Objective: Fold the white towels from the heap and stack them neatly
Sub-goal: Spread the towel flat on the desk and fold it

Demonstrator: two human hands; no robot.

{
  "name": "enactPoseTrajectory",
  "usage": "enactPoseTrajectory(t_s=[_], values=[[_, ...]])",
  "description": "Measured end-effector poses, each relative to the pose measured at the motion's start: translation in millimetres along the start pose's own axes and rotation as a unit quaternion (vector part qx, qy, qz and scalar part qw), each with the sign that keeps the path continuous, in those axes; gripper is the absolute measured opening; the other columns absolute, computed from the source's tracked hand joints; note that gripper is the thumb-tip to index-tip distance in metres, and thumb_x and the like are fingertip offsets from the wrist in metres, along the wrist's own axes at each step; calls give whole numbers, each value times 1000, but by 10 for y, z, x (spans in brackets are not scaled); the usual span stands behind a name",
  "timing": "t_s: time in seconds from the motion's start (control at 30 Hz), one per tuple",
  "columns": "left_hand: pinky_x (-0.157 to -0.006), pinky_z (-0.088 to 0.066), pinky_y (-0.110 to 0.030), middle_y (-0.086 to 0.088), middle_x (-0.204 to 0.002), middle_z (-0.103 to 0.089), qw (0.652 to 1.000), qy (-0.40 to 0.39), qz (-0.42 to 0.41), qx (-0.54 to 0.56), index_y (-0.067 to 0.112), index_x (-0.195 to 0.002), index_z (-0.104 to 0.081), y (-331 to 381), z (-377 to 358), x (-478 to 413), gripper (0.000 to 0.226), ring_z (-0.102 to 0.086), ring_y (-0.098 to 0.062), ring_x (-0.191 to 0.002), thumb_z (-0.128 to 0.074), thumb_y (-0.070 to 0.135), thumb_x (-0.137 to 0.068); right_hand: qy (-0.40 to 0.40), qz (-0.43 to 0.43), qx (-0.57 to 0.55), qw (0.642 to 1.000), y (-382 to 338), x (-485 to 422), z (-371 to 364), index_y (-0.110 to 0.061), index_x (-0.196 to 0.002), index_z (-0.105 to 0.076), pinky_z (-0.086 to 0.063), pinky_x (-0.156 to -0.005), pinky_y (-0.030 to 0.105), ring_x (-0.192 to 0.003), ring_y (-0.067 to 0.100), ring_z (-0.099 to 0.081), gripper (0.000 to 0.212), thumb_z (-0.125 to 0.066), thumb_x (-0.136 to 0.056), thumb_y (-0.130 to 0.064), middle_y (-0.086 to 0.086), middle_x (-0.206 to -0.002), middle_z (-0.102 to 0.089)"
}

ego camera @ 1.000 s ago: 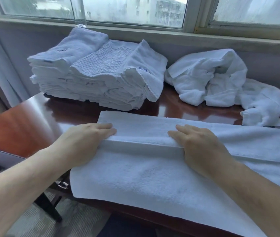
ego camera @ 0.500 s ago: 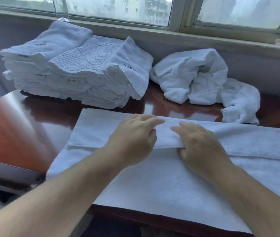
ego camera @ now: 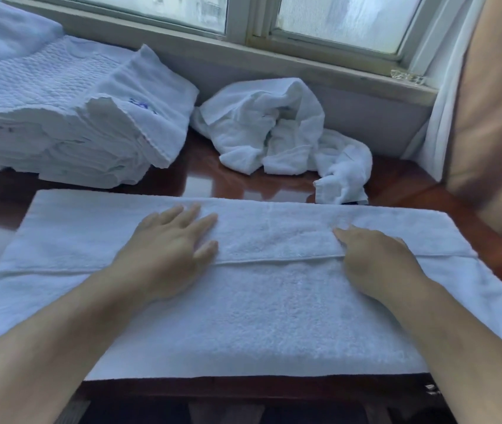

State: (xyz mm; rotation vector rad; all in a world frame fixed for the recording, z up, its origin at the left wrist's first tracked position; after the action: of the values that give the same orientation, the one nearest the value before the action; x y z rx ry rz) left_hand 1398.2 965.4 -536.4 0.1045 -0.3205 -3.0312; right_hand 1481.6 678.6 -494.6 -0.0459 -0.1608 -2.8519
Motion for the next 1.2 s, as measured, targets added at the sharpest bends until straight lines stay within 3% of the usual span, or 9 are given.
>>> enactPoseTrajectory(t_s=[0.07, 0.17, 0.33, 0.47, 0.6, 0.77, 0.97, 1.1, 1.2], values=[[-121, -4, -31, 8, -167, -11, 1000, 18, -6, 24, 41, -156, -23, -18, 45, -5, 57, -7, -12, -153, -28, 53, -100, 9, 35, -57, 998, -208, 41, 72, -30, -127, -57, -40, -101, 38, -122, 20, -52, 42, -41, -90, -18, -5, -140, -56], [-118, -6, -25, 11, -163, -24, 998, 40, -16, 55, 39, -151, -37, -137, 100, 120, 50, -14, -11, -151, -39, 46, -101, 22, 131, -180, 975, -711, 175, 58, -32, -149, -45, -26, -118, 33, -146, 14, -32, 53, -48, -95, -35, -6, -160, -36], [-121, -4, -28, 22, -163, -16, 999, 22, 4, 28, 47, -152, -28, -568, 150, 565, 52, -7, -4, -151, -32, 54, -100, 27, 220, -143, 965, -1399, 353, -205, -32, -157, -27, -6, -124, 39, -154, 21, -4, 55, -34, -103, -44, -1, -168, -13], [-117, -29, -32, 25, -143, -46, 990, 96, 1, 98, 43, -134, -57, -868, 341, 1065, 40, -32, 1, -137, -43, 47, -97, 150, 287, -209, 923, -1612, 552, -131, -20, -127, -66, -40, -107, 40, -129, 24, -49, 31, -55, -99, -28, 2, -133, -60], [-102, -41, -34, 28, -117, -53, 986, 110, -70, 99, 43, -109, -63, -952, 412, 1543, 26, -46, 1, -119, -47, 58, -95, 192, 422, -225, 857, -1847, 935, -98, -22, -101, -72, -53, -85, 32, -97, 17, -60, 19, -60, -94, -36, -7, -100, -65], [-106, -29, -28, 28, -134, -39, 991, 70, -107, 26, 43, -115, -44, -965, 287, 1798, 62, -35, -5, -131, -71, 70, -66, 167, 490, -112, 848, -1924, 1181, -162, -24, -110, -66, -54, -82, 36, -99, 20, -61, 50, -79, -74, -56, -5, -111, -61], [-102, -25, -28, 8, -138, -46, 980, 126, -140, -65, 27, -110, -46, -903, 199, 1796, 51, -45, -21, -126, -77, 31, -69, 266, 492, -81, 825, -1914, 1267, -188, -13, -95, -69, -57, -68, 40, -88, 27, -67, 33, -84, -66, -3, 4, -104, -68], [-103, -26, -32, 4, -141, -47, 978, 132, -135, -86, 27, -115, -47, -902, 153, 1784, 65, -45, -22, -125, -81, 39, -61, 207, 453, -19, 867, -1837, 1256, -279, -19, -119, -67, -57, -87, 45, -116, 31, -64, 72, -96, -56, -37, 8, -127, -64], [-104, -31, -36, -2, -139, -51, 979, 131, -126, -92, 23, -116, -47, -870, 109, 1778, 70, -47, -25, -124, -85, 25, -57, 233, 451, -15, 861, -1800, 1249, -243, -17, -115, -69, -59, -84, 44, -112, 30, -67, 57, -94, -65, -27, 7, -123, -68]])
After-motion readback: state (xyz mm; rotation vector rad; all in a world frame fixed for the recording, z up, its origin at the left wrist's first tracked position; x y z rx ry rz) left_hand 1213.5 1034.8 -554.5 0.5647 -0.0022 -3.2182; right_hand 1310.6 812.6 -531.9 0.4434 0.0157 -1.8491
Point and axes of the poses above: each hand's wrist, its own x-axis away from the middle knuckle, its own z-axis out of the back of the hand, y = z × x, the point moved 3 cm from there along -x, towards the middle knuckle
